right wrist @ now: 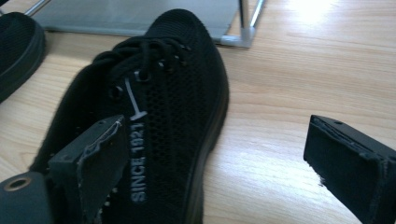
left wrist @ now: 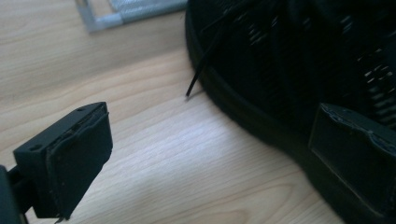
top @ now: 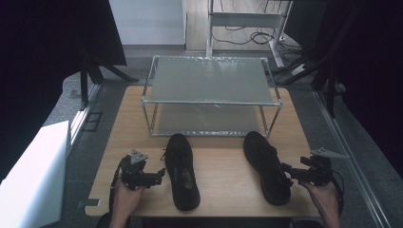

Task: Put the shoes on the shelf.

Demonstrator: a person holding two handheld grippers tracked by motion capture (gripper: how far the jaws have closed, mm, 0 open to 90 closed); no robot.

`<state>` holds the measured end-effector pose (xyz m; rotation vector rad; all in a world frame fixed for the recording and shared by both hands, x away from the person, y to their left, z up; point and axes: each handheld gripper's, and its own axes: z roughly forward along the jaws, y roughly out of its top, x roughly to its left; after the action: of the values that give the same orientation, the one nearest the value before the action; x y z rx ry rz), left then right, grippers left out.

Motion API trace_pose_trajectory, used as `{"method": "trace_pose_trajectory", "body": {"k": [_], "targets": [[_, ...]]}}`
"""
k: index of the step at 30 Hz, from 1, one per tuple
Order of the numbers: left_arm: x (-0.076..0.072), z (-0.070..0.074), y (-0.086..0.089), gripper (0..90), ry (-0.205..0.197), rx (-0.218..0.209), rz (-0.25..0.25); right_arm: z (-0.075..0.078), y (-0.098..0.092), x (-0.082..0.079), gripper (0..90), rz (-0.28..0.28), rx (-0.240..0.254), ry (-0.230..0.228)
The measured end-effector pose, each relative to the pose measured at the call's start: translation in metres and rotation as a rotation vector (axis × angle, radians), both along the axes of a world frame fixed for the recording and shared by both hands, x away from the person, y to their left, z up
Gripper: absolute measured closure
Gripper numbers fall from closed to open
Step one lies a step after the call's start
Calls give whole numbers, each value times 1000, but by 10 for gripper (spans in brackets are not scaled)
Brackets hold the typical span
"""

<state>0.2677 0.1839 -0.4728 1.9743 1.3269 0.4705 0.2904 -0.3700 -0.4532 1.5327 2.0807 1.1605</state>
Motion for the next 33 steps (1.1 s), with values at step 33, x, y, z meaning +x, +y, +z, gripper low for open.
{"method": "trace_pose_trajectory", "body": {"k": [33], "targets": [[23, -11, -79, 0, 121, 67, -11, -23, 47, 23, 411, 67, -103, 68]]}}
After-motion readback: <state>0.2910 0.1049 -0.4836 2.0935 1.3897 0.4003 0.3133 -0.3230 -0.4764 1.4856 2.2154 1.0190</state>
